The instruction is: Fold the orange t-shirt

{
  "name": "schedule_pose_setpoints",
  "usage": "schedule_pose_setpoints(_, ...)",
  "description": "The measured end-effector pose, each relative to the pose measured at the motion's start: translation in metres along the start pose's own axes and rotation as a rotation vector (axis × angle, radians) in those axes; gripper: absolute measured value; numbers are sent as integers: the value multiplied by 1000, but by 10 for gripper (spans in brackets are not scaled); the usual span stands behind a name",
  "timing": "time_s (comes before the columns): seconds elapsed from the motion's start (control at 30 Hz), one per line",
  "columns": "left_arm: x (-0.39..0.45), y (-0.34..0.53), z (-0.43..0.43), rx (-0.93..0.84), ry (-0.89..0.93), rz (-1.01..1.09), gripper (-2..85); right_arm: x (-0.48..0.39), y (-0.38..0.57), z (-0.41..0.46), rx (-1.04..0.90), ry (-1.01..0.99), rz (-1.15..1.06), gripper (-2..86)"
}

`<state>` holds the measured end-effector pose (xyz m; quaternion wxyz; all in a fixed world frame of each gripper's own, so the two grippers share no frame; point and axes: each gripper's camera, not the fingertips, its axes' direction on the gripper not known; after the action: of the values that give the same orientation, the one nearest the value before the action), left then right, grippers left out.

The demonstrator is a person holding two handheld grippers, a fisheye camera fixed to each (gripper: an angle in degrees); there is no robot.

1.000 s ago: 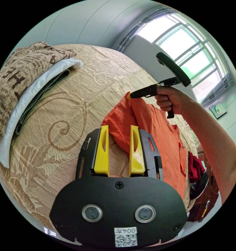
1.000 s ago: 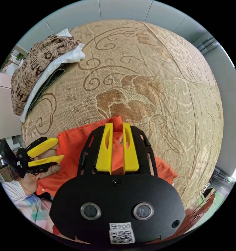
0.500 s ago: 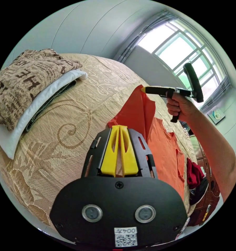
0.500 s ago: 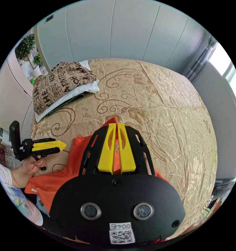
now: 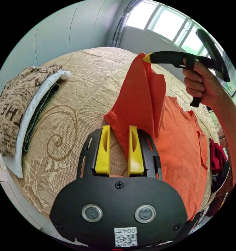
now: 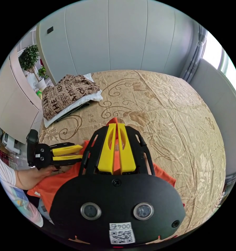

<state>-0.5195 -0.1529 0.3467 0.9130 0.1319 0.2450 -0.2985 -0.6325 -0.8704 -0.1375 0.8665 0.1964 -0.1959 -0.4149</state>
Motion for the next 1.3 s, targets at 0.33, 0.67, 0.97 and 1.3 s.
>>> schedule_pose_setpoints(0.33, -38, 65, -7, 228, 382, -265, 12, 36, 61, -4, 35, -22, 57, -8)
schedule_pose_setpoints(0.67, 75, 134, -52, 542, 328, 367, 10, 117, 188, -24, 290, -210, 284, -4)
schedule_pose_setpoints(0.97, 207, 201, -6, 306, 152, 1019, 10, 195, 354, -8, 372, -418, 725, 80)
schedule_pose_setpoints(1.3, 215, 203, 23, 130, 306, 876, 13, 148, 434, -38, 308, -238, 795, 70)
